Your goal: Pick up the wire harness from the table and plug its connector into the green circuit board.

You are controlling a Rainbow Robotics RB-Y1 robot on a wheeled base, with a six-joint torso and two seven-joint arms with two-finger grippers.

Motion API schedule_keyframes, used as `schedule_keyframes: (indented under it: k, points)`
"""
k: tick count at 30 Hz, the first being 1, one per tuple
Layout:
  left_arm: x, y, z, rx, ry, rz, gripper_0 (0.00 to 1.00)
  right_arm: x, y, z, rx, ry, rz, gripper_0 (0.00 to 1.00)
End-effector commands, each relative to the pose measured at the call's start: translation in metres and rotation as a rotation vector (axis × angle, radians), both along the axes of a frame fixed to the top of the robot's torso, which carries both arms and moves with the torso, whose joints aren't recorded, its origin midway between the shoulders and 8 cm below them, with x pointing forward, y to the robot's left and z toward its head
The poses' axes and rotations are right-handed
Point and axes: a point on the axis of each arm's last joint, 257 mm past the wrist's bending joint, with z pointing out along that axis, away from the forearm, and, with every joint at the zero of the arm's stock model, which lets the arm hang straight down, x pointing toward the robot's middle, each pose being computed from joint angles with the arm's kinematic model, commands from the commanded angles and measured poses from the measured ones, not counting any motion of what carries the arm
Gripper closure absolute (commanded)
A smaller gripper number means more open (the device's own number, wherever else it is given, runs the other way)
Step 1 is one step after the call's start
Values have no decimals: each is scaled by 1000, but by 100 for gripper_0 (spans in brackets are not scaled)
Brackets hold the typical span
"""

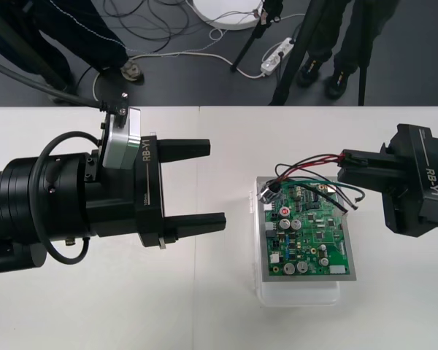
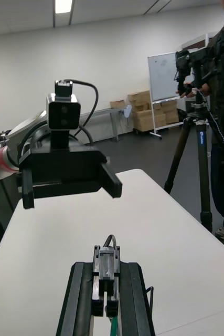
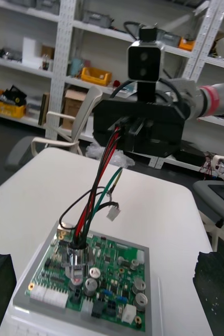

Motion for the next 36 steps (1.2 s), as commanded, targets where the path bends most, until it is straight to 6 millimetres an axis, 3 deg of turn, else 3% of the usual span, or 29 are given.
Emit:
schedule_keyframes:
  k: [1, 13, 36]
  points:
    - [-2, -14, 23, -55, -150, -57, 0, 0, -9, 0, -71, -61, 6, 100]
    - [7, -18, 22, -120, -190, -139, 0, -5, 7, -4, -85, -198, 3, 100]
    - [3, -33, 13, -100, -189, -172, 0, -10, 42, 12, -104, -375, -55, 100]
